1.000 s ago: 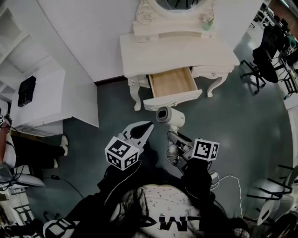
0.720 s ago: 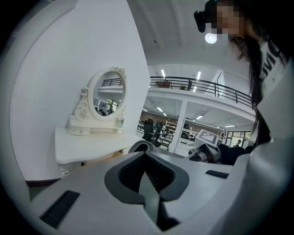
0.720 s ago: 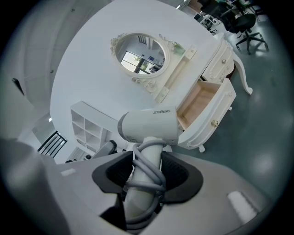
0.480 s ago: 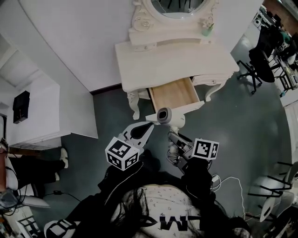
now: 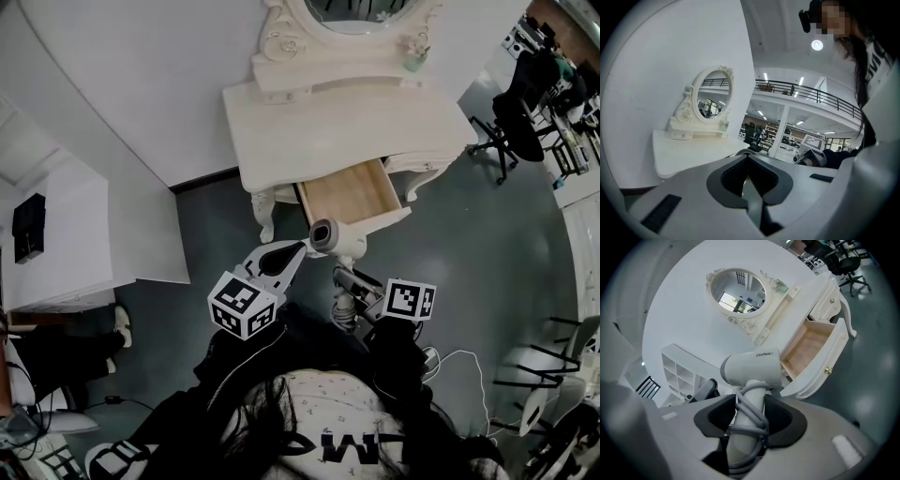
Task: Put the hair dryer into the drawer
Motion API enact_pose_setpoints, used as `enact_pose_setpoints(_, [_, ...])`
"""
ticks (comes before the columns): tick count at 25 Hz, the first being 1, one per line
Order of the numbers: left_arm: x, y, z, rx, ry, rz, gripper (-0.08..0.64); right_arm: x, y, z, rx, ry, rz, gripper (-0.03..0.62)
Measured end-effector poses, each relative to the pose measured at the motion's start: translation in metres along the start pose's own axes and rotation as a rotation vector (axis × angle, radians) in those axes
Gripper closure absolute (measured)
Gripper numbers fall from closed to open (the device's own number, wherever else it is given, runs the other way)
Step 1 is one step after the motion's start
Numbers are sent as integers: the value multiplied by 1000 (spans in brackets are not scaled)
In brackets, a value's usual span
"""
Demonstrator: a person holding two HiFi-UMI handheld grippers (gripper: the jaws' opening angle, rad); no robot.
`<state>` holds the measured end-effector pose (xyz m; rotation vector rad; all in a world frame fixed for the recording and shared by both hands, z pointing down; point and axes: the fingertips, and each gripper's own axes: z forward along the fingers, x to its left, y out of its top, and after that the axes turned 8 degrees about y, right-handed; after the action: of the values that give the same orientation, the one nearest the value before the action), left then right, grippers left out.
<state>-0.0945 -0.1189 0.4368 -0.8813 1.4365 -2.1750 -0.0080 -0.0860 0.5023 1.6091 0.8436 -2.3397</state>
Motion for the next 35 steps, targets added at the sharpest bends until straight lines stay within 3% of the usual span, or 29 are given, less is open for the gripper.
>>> enact_pose_setpoints(8, [3, 0, 19, 16, -8, -11, 560, -28, 18, -1, 10, -52, 30, 390])
enact_pose_setpoints(17, [29, 14, 58, 18, 90, -24, 560, -99, 79, 7, 86, -142, 7, 390])
enact_pose_setpoints(22, [38, 32, 95, 9, 133, -44, 560, -137, 118, 16, 141, -163, 54, 391])
enact_pose_setpoints(29, [43, 40, 132, 17, 182, -57, 560, -188, 150, 33, 285, -215, 43, 391])
enact_pose_setpoints(35, [55, 45, 138, 20, 249, -65, 560, -227, 169, 45, 431, -289, -42, 391])
